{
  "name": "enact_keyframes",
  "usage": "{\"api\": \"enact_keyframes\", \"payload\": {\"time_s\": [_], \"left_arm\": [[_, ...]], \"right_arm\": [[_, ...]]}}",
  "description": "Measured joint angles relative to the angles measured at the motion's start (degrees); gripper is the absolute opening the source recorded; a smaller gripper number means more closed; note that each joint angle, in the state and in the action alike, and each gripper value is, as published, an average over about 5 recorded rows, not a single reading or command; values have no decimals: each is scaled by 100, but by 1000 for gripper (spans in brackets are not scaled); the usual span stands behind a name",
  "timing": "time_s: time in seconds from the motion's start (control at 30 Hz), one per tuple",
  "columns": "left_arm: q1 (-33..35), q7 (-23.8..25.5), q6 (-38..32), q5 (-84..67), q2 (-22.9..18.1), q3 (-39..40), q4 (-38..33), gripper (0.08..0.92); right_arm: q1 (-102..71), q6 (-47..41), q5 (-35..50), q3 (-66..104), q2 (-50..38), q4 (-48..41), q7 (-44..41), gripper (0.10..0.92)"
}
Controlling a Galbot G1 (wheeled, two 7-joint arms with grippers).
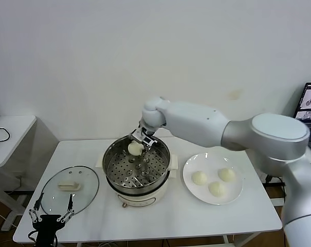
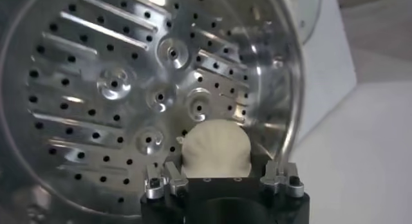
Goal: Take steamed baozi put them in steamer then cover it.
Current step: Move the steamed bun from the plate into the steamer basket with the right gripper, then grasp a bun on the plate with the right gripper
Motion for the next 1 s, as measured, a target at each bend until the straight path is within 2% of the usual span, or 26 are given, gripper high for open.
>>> {"api": "enact_keyframes", "payload": {"time_s": [0.37,0.57,0.67,1.0], "left_arm": [[25,-7,-6,17,4,-4,-40,823],[55,-22,-5,43,-18,-11,-132,823],[58,-26,0,45,-24,-14,-166,823],[81,-26,23,30,30,-72,-224,823]], "right_arm": [[-286,691,-805,101,355,-633,198,663],[-297,869,-928,102,387,-750,277,784],[-239,843,-831,91,352,-701,238,817],[357,-71,146,-5,-218,204,-334,823]]}}
